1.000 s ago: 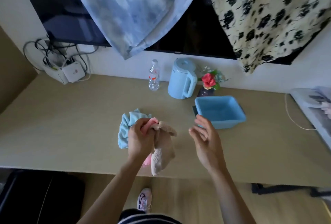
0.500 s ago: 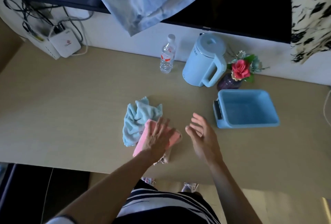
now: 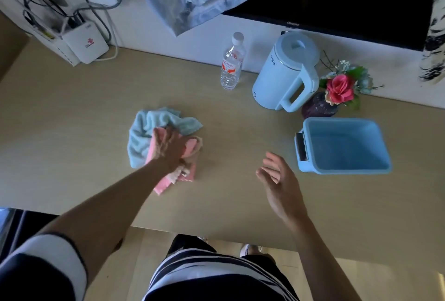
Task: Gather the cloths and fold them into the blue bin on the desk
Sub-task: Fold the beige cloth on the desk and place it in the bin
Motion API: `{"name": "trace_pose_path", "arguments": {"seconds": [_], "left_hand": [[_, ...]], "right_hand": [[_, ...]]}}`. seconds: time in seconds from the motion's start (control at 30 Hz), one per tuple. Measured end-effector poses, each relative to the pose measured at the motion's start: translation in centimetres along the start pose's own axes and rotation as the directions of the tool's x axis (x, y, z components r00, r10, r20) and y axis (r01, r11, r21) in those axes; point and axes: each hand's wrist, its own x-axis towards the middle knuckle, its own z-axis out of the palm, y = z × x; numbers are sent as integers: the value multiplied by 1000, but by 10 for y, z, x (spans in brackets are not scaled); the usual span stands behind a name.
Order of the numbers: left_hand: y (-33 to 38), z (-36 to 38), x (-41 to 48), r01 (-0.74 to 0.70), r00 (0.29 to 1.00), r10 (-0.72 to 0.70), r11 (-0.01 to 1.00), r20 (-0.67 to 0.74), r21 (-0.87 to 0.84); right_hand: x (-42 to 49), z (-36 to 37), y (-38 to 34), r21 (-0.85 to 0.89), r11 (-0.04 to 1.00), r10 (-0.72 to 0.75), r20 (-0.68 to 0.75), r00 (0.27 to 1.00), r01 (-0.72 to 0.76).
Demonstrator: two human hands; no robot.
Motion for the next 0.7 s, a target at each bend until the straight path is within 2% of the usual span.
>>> {"name": "trace_pose_path", "arguments": {"seconds": [0.07, 0.17, 0.4, 0.53, 0.7], "left_hand": [[-21, -6, 2, 77, 997, -76, 996, -4, 42], [-46, -15, 0, 114, 992, -108, 990, -65, 84], [-71, -44, -13, 85, 962, -122, 984, -244, -157], [-76, -60, -23, 20, 926, -104, 973, -363, -228], [-81, -76, -33, 93, 959, -138, 978, -249, -185]], "right_hand": [[0, -1, 2, -4, 1000, 4, 0, 1000, -4], [1, -4, 6, -18, 1000, 9, -7, 1000, -9], [0, -7, 8, -37, 999, 0, 6, 1000, 1], [1, -8, 9, -35, 999, -4, 9, 1000, 4], [2, 0, 9, -55, 998, -19, 43, 999, 21]]}}
